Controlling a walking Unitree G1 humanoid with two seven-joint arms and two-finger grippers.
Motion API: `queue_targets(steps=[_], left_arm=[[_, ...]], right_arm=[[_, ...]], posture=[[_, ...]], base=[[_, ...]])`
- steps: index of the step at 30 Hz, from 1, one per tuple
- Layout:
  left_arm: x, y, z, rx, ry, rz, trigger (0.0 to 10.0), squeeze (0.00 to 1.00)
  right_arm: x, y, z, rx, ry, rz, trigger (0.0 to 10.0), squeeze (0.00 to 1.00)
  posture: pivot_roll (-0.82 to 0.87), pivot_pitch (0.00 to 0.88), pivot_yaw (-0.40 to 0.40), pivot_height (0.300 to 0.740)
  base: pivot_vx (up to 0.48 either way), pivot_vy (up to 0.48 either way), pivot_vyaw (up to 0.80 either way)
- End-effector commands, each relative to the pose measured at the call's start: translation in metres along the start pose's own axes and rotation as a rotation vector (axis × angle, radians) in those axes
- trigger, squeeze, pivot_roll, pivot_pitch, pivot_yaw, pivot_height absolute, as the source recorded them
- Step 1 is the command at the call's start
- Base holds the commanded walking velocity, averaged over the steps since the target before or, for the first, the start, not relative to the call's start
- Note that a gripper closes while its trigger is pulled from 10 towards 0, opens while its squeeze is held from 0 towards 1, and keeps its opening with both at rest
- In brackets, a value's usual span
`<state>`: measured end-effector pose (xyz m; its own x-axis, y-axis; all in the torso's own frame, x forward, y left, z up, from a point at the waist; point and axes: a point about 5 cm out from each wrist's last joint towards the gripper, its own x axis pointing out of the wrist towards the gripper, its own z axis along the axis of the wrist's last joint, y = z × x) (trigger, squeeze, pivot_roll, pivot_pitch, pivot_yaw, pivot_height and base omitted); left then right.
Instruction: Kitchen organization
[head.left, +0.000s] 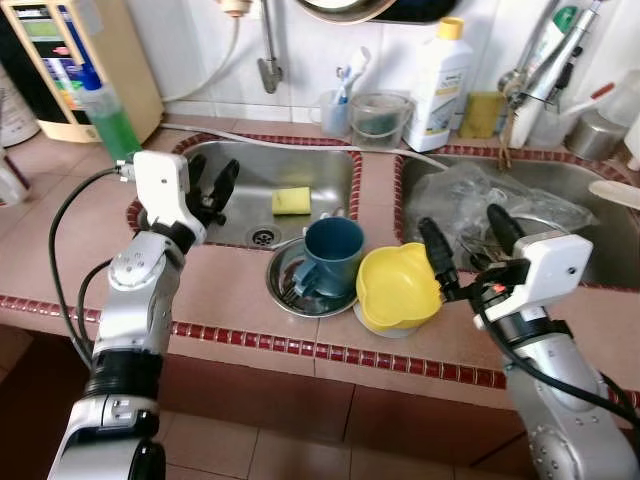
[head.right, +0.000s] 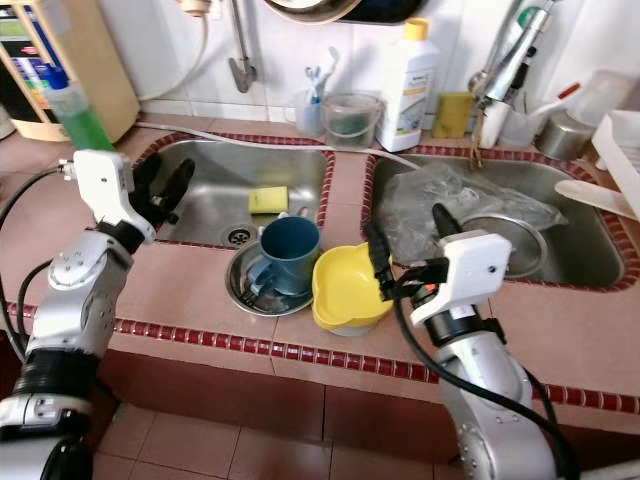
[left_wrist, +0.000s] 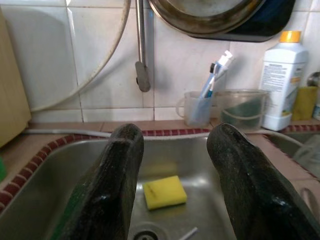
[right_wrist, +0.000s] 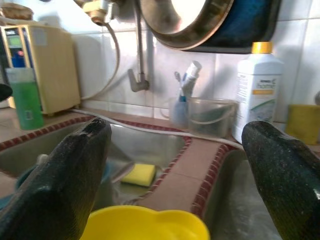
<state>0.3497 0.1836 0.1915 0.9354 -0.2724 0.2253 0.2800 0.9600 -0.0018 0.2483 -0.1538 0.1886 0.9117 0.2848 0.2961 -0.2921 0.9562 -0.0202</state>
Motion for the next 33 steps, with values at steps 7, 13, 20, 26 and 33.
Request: queue_targets(steps=[7, 13, 20, 26, 33], left_arm=[[-0.017, -0.019, -0.005, -0.038, 0.039, -0.032, 10.0, 0.00], [-0.035, -0.037, -0.018, -0.026, 0.115, -0.110, 10.0, 0.00], [-0.048, -0.044, -0.025, -0.032, 0.149, -0.125, 10.0, 0.00], [-0.072, -0.050, -0.032, -0.048, 0.189, -0.137, 10.0, 0.00], [-0.089, -0.055, -0.038, 0.024, 0.202, -0.189, 10.0, 0.00]], right_arm=[[-0.012, 0.009, -0.011, 0.019, 0.046, 0.066, 10.0, 0.00], [-0.021, 0.012, -0.012, 0.027, 0.069, 0.103, 10.0, 0.00], [-0.030, 0.013, -0.017, 0.030, 0.102, 0.125, 10.0, 0.00], [-0.035, 0.012, -0.021, 0.034, 0.125, 0.131, 10.0, 0.00], [-0.038, 0.013, -0.024, 0.037, 0.148, 0.161, 10.0, 0.00]], posture=[[-0.15, 0.004, 0.039, 0.740], [-0.15, 0.003, 0.037, 0.740], [-0.14, 0.001, 0.034, 0.740], [-0.14, 0.004, 0.030, 0.740], [-0.12, 0.007, 0.019, 0.740]], base=[[0.000, 0.000, 0.00], [0.000, 0.000, 0.00], [0.000, 0.000, 0.00], [0.000, 0.000, 0.00], [0.000, 0.000, 0.00]])
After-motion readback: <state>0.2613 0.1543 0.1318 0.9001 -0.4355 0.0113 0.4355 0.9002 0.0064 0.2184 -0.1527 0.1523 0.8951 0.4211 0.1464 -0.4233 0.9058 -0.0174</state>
